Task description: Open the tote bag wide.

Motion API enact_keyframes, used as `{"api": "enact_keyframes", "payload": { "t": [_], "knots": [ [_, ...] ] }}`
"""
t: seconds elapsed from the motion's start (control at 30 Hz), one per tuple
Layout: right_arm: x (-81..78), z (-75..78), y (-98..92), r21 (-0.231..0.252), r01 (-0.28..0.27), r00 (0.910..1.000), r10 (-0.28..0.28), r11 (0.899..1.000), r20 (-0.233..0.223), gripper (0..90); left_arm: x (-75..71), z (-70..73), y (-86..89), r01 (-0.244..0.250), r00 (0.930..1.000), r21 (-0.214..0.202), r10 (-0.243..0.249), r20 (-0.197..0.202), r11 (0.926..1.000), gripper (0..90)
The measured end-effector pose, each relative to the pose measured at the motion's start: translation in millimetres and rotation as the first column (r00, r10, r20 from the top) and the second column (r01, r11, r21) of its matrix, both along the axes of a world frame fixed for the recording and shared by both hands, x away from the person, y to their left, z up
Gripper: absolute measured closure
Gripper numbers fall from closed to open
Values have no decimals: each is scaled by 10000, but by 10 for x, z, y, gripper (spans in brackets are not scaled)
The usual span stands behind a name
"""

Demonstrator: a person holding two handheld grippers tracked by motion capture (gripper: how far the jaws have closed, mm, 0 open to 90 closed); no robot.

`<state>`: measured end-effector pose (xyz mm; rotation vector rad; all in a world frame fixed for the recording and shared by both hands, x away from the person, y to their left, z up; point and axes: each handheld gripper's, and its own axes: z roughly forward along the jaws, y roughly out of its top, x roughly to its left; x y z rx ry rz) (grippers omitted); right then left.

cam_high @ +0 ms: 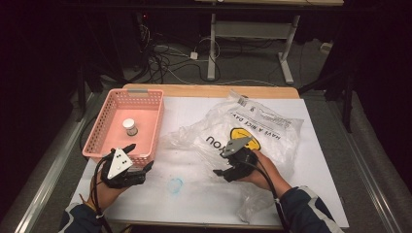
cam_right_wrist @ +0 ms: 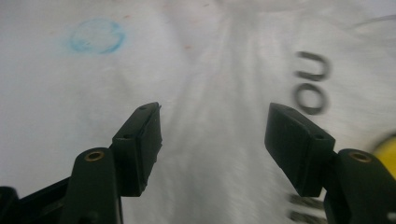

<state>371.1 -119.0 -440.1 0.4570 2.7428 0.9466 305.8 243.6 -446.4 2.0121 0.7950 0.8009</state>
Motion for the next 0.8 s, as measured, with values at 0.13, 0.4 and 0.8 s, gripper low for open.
{"api": "enact_keyframes", "payload": {
  "t": [0.13, 0.4, 0.8],
  "knots": [
    [74, -198, 107, -912, 352, 9994, -356, 9952, -28, 399, -17, -7, 4, -2, 10000, 49, 2, -26, 10000, 193],
    [165, -210, 27, -529, 935, 9956, -938, 9942, -43, 812, -35, -13, 16, -37, 10000, 108, 37, -59, 9999, 193],
    [175, 216, -213, 1240, 2372, 9449, -2585, 9635, 2010, 900, -17, 52, 67, -321, 9995, -112, 321, 15, 9994, 193]
  ]
}}
